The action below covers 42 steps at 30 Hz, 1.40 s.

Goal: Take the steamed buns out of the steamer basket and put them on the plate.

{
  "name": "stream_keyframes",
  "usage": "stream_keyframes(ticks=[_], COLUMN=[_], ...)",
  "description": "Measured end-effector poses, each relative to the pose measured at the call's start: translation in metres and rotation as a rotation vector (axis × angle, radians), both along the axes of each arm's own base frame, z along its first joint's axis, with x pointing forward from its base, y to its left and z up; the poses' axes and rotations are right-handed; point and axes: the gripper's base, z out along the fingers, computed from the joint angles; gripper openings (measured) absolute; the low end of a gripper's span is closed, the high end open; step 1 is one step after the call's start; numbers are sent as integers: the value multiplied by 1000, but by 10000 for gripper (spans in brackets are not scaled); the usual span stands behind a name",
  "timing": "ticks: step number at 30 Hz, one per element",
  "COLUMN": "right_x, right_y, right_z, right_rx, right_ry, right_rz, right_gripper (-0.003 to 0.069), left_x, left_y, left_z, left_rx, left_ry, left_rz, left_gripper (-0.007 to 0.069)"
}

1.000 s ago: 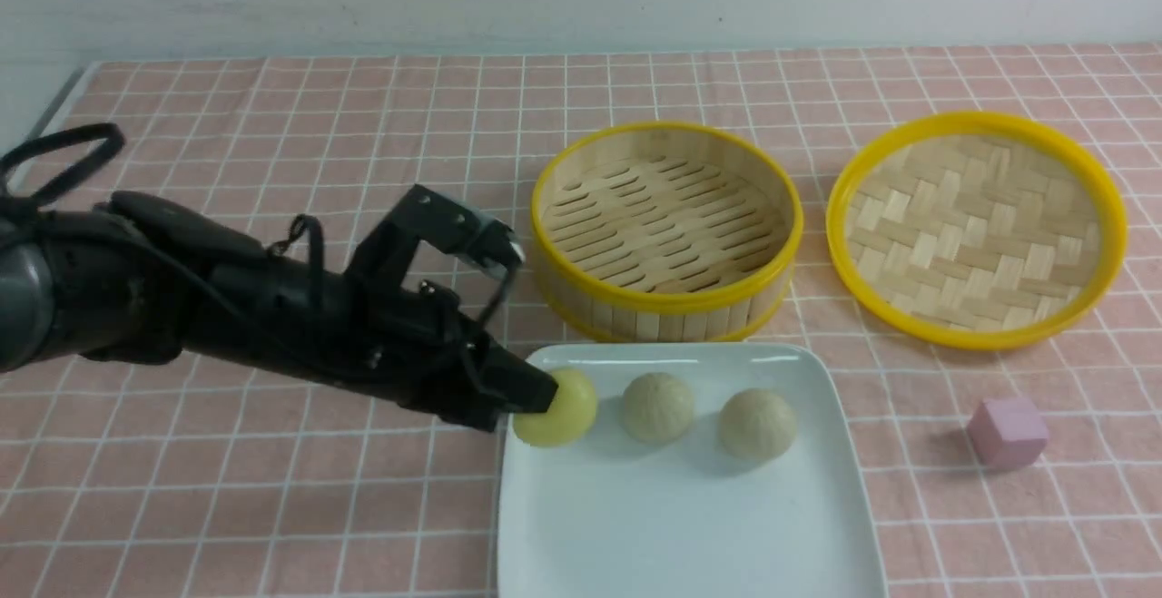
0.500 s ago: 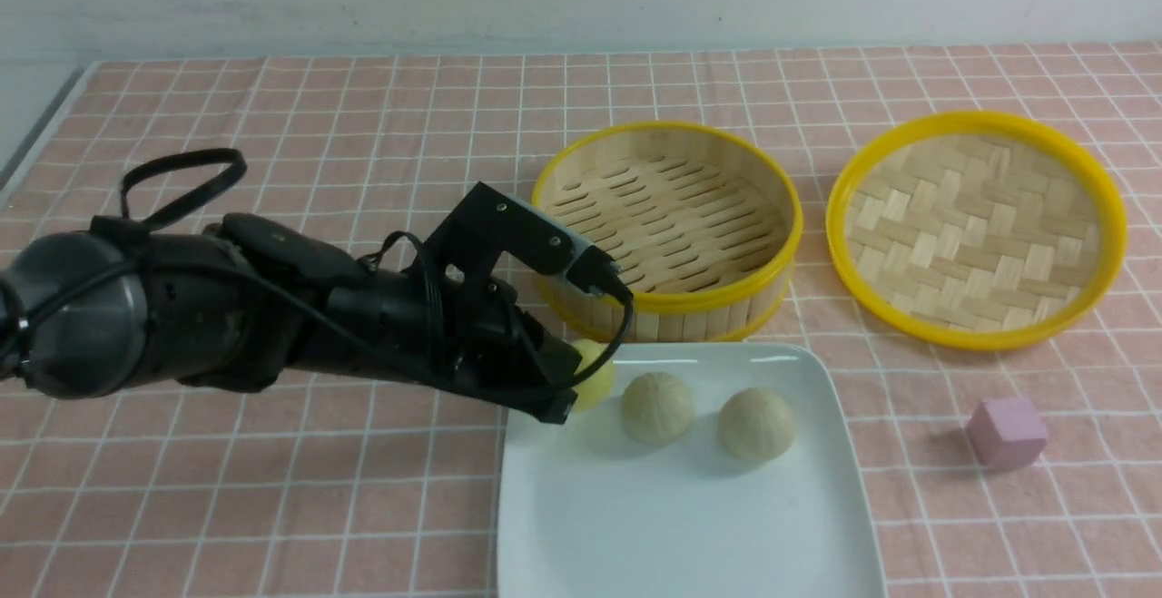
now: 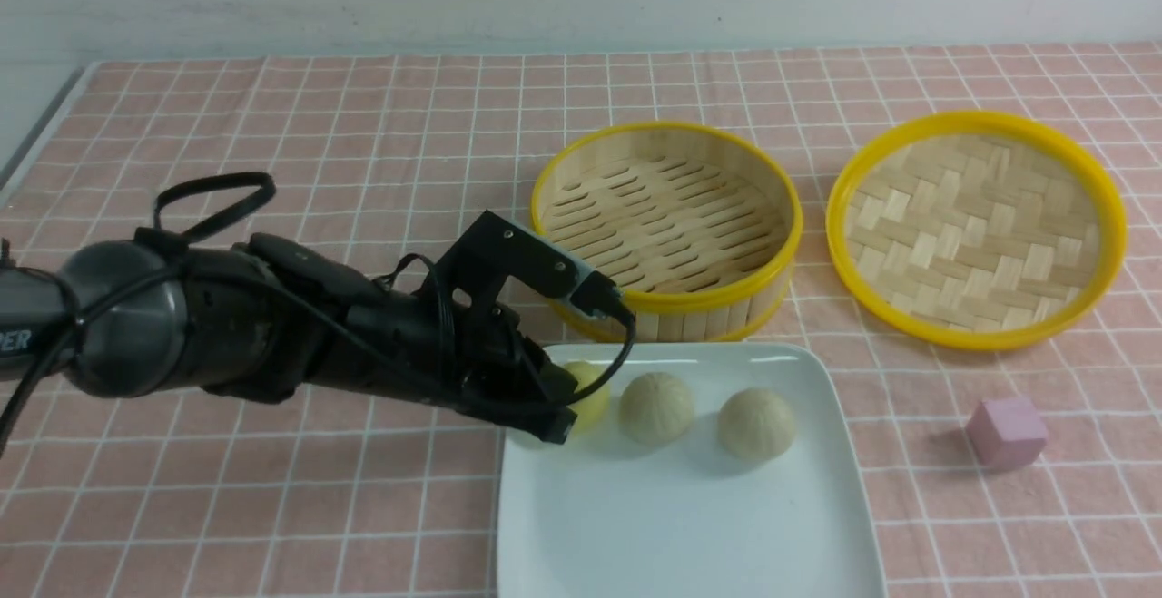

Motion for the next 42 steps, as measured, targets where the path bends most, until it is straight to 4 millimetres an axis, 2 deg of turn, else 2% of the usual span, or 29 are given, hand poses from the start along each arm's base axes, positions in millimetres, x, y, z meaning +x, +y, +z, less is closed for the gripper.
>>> stream_keyframes(ticks=[7,10,14,18,20,22,26,28,30,31,34,37,42], right_x=[0,0,0,0,0,0,0,0,1,1,3,9,21], right_y=[0,0,0,0,0,0,0,-1,-1,-2,-4,-5,-10], right_z=[0,0,0,0,0,0,0,0,0,-1,-1,4,13], right_rx=[0,0,0,0,0,0,-4,-6,-17,-19,-38,-36,-55], right_ry=[0,0,0,0,0,0,-1,-3,-7,-8,-25,-108,-276], right_rz=[0,0,0,0,0,0,-2,-3,-9,-10,-24,-60,-127], right_gripper=[495,495,495,495,495,495,495,495,495,495,495,495,495], left_x=[-1,-2,-4,-4,-4,-4,-7,-9,-15,-17,-25,-42,-81], left_y=[-1,-3,-4,-4,-4,-5,-5,-4,1,2,14,34,71], left_z=[-4,-3,-3,-3,-3,-2,8,19,55,61,102,153,221], left_rx=[-8,-18,-32,-41,-42,-46,-62,-71,-92,-96,-105,-112,-168], left_ry=[22,30,46,60,62,64,43,11,-109,-129,-289,-517,-823], left_rz=[-11,-22,-37,-25,-24,-26,-45,-51,-43,-41,19,131,328], left_gripper=[35,60,139,300,406,470,517,521,523,523,517,501,475])
